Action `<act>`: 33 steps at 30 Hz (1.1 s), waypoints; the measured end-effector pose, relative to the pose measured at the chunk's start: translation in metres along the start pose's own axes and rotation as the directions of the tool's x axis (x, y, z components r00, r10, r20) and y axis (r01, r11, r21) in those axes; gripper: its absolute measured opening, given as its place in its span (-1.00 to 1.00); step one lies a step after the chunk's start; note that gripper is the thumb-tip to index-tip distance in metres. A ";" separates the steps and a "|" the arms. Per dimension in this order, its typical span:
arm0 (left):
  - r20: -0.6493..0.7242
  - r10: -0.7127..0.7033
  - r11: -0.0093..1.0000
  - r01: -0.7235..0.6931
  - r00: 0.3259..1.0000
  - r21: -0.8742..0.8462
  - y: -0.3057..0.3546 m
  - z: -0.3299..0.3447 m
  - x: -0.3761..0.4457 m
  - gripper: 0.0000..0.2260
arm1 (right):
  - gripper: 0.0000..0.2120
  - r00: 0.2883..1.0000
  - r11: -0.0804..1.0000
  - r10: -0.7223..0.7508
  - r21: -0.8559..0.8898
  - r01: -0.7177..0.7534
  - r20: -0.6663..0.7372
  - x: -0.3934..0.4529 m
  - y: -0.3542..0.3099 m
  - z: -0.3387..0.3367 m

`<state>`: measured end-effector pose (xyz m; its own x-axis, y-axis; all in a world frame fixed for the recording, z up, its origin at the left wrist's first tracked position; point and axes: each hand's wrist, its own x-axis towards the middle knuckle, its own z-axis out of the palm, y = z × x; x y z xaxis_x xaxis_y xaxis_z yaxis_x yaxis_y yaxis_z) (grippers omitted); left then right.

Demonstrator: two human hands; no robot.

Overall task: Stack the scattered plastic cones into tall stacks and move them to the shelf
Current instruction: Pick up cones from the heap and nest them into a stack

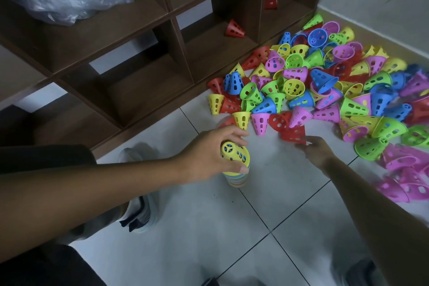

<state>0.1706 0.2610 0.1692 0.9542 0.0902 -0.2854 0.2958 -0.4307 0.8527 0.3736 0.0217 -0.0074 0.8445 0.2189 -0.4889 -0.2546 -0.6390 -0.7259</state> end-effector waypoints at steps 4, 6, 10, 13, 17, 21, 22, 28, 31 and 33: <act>-0.020 -0.001 0.999 0.000 1.000 -0.042 0.003 -0.008 0.003 -0.38 | -0.70 0.999 0.994 -0.002 0.108 -0.002 0.038 0.000 -0.014 0.005; -0.046 -0.031 0.996 0.027 0.998 -0.088 0.006 -0.012 0.006 -0.42 | -0.63 0.998 0.978 0.007 0.206 -0.020 0.063 -0.001 -0.025 0.005; -0.107 -0.069 0.991 0.056 0.992 -0.125 0.008 -0.021 0.013 -0.59 | -0.70 0.991 0.884 -0.014 0.465 -0.051 0.136 -0.009 -0.059 0.006; -0.164 -0.103 0.989 0.084 0.981 -0.121 0.009 -0.027 0.021 -0.64 | -0.83 0.967 0.802 -0.118 0.595 -0.041 0.225 -0.023 -0.092 0.006; -0.239 -0.158 0.977 0.118 0.958 -0.175 0.007 -0.031 0.032 -0.53 | -0.72 0.883 0.731 -0.301 0.682 -0.028 0.360 -0.045 -0.135 0.001; -0.258 -0.186 0.960 0.120 0.948 -0.252 0.011 -0.034 0.034 -0.53 | -0.63 0.773 0.692 -0.421 0.719 -0.065 0.475 -0.066 -0.166 0.001; -0.249 -0.174 0.955 0.102 0.953 -0.278 0.015 -0.034 0.033 -0.67 | -0.62 0.749 0.687 -0.437 0.722 -0.079 0.498 -0.071 -0.172 0.002; -0.315 -0.088 0.919 -0.045 0.945 -0.391 0.027 -0.036 0.029 -0.80 | -0.59 0.650 0.677 -0.503 0.727 -0.115 0.570 -0.087 -0.186 0.007; -0.352 -0.078 0.918 -0.071 0.933 -0.391 0.027 -0.037 0.028 -0.80 | -0.60 0.619 0.686 -0.510 0.717 -0.126 0.597 -0.086 -0.184 0.007; -0.356 -0.053 0.928 -0.086 0.933 -0.363 0.024 -0.037 0.027 -0.79 | -0.67 0.643 0.713 -0.477 0.691 -0.116 0.599 -0.081 -0.182 0.005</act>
<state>0.2048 0.2864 0.1982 0.8912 0.4261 -0.1556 0.2090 -0.0811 0.9745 0.3492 0.1234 0.1618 0.3819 0.8874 -0.2584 -0.6051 0.0288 -0.7956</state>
